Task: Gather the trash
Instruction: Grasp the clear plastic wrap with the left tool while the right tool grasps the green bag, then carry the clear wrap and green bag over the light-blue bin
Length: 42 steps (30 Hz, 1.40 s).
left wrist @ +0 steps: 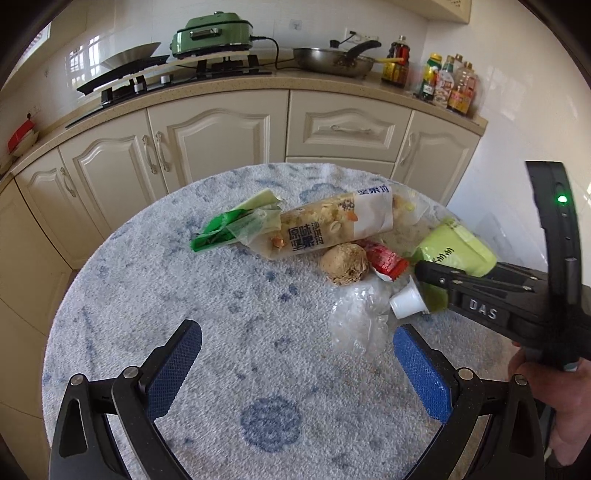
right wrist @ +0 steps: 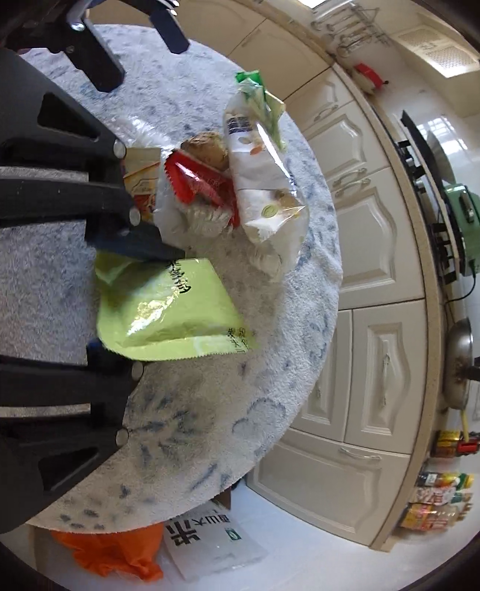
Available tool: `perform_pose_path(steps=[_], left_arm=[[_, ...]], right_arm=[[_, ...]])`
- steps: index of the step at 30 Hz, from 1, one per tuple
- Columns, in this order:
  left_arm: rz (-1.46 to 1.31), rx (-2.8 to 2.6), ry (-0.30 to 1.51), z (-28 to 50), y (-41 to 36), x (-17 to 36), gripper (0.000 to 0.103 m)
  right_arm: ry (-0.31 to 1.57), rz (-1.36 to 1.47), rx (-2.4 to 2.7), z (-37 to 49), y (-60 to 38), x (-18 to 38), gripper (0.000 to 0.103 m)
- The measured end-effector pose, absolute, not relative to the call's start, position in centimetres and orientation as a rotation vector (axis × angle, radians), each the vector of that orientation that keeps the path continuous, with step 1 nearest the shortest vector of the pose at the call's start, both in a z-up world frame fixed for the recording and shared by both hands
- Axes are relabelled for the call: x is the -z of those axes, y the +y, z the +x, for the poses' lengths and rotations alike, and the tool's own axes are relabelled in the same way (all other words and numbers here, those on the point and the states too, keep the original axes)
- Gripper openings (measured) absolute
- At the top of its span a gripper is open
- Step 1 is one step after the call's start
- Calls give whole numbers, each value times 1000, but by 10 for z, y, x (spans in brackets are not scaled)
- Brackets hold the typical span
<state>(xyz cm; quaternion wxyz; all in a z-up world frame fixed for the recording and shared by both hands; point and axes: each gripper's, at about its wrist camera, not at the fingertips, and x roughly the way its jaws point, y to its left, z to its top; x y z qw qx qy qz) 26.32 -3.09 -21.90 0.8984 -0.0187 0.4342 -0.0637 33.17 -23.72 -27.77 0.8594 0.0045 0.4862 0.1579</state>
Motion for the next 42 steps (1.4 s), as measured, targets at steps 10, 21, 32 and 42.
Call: perform_pose_path(steps=[10,21,32,42], left_arm=[[9,156,915,312,-59,255,96],[-5,267,929,330,-81,269,30],[-118,272,925,299,-28,260,22],[-118,276,821,230,-18,215,22]], right_arm=[[1015,74,-287,303,-281,267,27],[989,91,-279,283,-289,249,26],[968,127,-297,244,-297,235,26],[925,141,-299,202,-296,213,26]])
